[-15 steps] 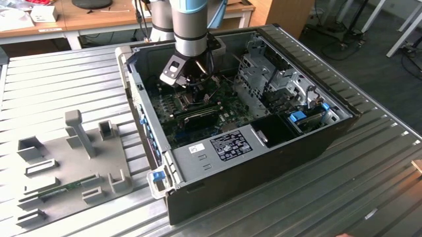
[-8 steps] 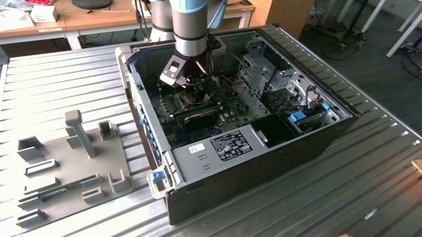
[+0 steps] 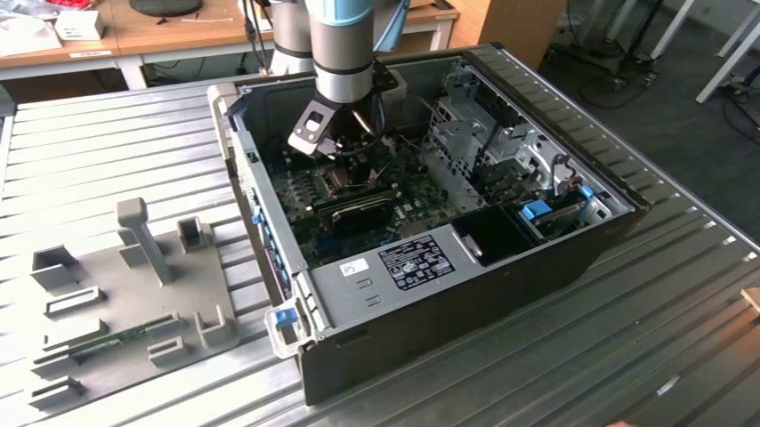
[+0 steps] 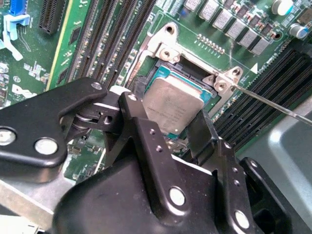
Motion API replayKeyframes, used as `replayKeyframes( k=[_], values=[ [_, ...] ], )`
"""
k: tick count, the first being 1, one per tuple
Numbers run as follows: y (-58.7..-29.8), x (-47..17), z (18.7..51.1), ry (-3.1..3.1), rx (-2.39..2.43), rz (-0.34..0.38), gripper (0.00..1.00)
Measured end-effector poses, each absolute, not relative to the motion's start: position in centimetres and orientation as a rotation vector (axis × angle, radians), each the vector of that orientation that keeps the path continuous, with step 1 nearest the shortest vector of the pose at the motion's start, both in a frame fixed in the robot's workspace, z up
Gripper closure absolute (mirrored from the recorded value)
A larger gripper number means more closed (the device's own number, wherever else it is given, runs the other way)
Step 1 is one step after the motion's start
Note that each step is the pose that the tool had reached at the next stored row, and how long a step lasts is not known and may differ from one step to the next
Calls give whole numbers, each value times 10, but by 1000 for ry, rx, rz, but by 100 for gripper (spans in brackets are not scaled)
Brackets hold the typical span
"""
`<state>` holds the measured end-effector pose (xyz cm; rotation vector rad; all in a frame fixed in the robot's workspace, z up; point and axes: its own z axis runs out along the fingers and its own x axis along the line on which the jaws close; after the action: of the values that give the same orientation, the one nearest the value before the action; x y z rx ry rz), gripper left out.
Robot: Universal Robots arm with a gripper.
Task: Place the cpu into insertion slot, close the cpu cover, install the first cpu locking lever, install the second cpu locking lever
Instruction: 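Place the cpu into insertion slot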
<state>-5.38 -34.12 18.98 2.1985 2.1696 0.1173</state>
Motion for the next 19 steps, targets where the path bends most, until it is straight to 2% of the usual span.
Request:
replayKeyframes(
  k=[19],
  values=[
    [-341,-54,211,2170,2198,118,40]
  ],
)
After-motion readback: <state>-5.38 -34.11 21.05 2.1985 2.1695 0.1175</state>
